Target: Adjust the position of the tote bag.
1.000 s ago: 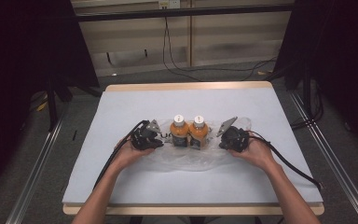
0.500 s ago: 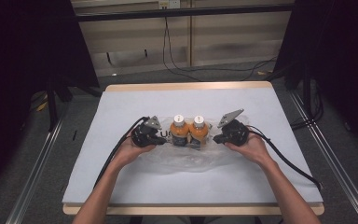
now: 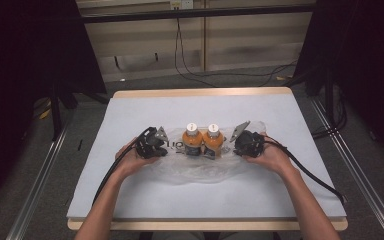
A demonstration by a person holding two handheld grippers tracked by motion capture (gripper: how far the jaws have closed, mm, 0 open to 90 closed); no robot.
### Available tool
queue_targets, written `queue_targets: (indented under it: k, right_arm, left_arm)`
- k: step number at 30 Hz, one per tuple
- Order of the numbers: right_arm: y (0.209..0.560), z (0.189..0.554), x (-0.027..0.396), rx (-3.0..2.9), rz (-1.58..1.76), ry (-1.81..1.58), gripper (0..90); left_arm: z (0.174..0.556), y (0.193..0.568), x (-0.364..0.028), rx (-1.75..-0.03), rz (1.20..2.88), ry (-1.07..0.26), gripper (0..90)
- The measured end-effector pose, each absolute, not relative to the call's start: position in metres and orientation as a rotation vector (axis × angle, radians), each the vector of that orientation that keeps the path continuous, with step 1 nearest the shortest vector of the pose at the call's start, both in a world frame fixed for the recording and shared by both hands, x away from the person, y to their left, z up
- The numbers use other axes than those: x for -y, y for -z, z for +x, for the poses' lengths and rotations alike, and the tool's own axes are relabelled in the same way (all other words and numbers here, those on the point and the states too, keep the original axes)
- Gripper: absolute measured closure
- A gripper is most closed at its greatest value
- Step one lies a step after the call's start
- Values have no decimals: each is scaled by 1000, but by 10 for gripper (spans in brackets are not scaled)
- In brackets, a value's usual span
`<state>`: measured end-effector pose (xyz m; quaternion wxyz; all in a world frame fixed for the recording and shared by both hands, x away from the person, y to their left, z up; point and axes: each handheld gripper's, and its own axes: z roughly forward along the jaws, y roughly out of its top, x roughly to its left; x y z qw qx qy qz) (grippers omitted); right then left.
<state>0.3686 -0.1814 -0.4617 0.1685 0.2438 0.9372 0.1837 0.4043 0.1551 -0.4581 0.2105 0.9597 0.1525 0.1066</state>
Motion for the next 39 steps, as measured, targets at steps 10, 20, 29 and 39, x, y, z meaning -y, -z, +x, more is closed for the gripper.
queue_targets:
  k: [10, 20, 29, 39]
  right_arm:
    - [460, 370, 204, -2638, 779, -435, 853]
    - [460, 356, 231, -2637, 843, -373, 900]
    - [458, 329, 243, -2654, 838, -394, 900]
    - [460, 324, 252, -2641, 859, -490, 900]
  left_arm:
    - [404, 459, -172, -461, 2668, -318, 895]
    - [402, 460, -182, -466, 2645, -322, 900]
    - [391, 459, -193, -452, 2644, -317, 900]
    - [400, 462, -201, -498, 2605, -305, 900]
